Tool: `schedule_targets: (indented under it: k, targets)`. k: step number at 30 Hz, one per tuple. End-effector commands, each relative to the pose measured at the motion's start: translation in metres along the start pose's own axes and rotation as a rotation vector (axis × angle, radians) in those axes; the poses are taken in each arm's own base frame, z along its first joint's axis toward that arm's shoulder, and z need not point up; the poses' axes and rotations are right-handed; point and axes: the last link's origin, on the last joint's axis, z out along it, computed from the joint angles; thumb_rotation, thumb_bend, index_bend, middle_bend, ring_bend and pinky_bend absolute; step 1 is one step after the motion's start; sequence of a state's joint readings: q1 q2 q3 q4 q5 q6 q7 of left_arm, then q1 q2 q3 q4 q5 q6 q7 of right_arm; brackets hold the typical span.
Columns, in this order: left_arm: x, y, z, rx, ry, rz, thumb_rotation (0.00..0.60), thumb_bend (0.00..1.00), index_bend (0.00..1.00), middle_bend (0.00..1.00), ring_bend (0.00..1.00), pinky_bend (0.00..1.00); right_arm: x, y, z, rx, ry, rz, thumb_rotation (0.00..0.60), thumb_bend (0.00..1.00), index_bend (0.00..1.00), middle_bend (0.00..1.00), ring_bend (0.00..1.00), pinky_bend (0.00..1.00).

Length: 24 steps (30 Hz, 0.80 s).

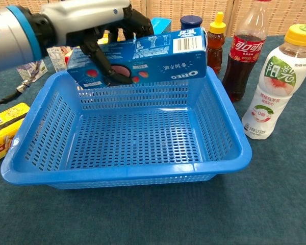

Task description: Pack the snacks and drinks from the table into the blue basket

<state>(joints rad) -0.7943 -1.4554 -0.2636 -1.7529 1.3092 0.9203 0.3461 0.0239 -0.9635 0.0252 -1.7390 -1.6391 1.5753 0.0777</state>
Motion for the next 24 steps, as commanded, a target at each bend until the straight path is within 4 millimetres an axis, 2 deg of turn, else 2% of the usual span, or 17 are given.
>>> schedule_targets:
  k: [1, 3, 5, 8, 9, 10, 12, 13, 16, 24]
  targets:
    - [-0.029, -0.012, 0.021, 0.084, -0.022, 0.047, 0.600, 0.35, 0.64, 0.47, 0.43, 0.61, 0.000, 0.002, 0.001, -0.010, 0.000, 0.002, 0.600, 0.00, 0.00, 0.00, 0.00, 0.00]
    - [-0.041, -0.018, 0.028, 0.130, -0.039, 0.061, 0.600, 0.35, 0.64, 0.45, 0.41, 0.60, 0.000, 0.002, 0.002, -0.014, -0.001, 0.002, 0.600, 0.00, 0.00, 0.00, 0.00, 0.00]
    - [-0.044, -0.019, 0.030, 0.147, -0.050, 0.061, 0.600, 0.35, 0.60, 0.40, 0.35, 0.55, -0.001, 0.002, 0.003, -0.015, -0.004, 0.001, 0.600, 0.00, 0.00, 0.00, 0.00, 0.00]
    - [-0.048, -0.021, 0.032, 0.169, -0.053, 0.087, 0.600, 0.34, 0.50, 0.25, 0.22, 0.47, -0.002, 0.002, 0.004, -0.016, -0.011, 0.000, 0.600, 0.00, 0.00, 0.00, 0.00, 0.00]
    - [-0.049, -0.021, 0.032, 0.174, -0.063, 0.090, 0.600, 0.34, 0.44, 0.18, 0.15, 0.42, -0.003, 0.001, 0.004, -0.015, -0.013, 0.000, 0.600, 0.00, 0.00, 0.00, 0.00, 0.00]
    - [-0.051, -0.021, 0.032, 0.177, -0.078, 0.088, 0.600, 0.33, 0.33, 0.10, 0.08, 0.36, -0.003, 0.001, 0.004, -0.013, -0.015, 0.000, 0.600, 0.00, 0.00, 0.00, 0.00, 0.00]
    - [-0.052, -0.018, 0.031, 0.169, -0.115, 0.053, 0.600, 0.32, 0.11, 0.01, 0.01, 0.25, -0.003, 0.001, 0.003, -0.012, -0.014, 0.000, 0.600, 0.00, 0.00, 0.00, 0.00, 0.00]
    - [-0.049, -0.016, 0.030, 0.159, -0.115, 0.035, 0.600, 0.30, 0.03, 0.00, 0.00, 0.18, -0.002, 0.001, 0.003, -0.013, -0.011, 0.000, 0.600, 0.00, 0.00, 0.00, 0.00, 0.00]
    - [-0.037, -0.010, 0.024, 0.116, -0.081, -0.033, 0.600, 0.28, 0.00, 0.00, 0.00, 0.06, -0.002, 0.002, 0.003, -0.021, -0.009, 0.000, 0.600, 0.00, 0.00, 0.00, 0.00, 0.00]
    - [-0.007, -0.015, -0.002, 0.048, 0.007, -0.072, 0.600, 0.28, 0.00, 0.00, 0.00, 0.03, -0.003, 0.001, 0.004, -0.019, -0.014, -0.003, 0.600, 0.00, 0.00, 0.00, 0.00, 0.00]
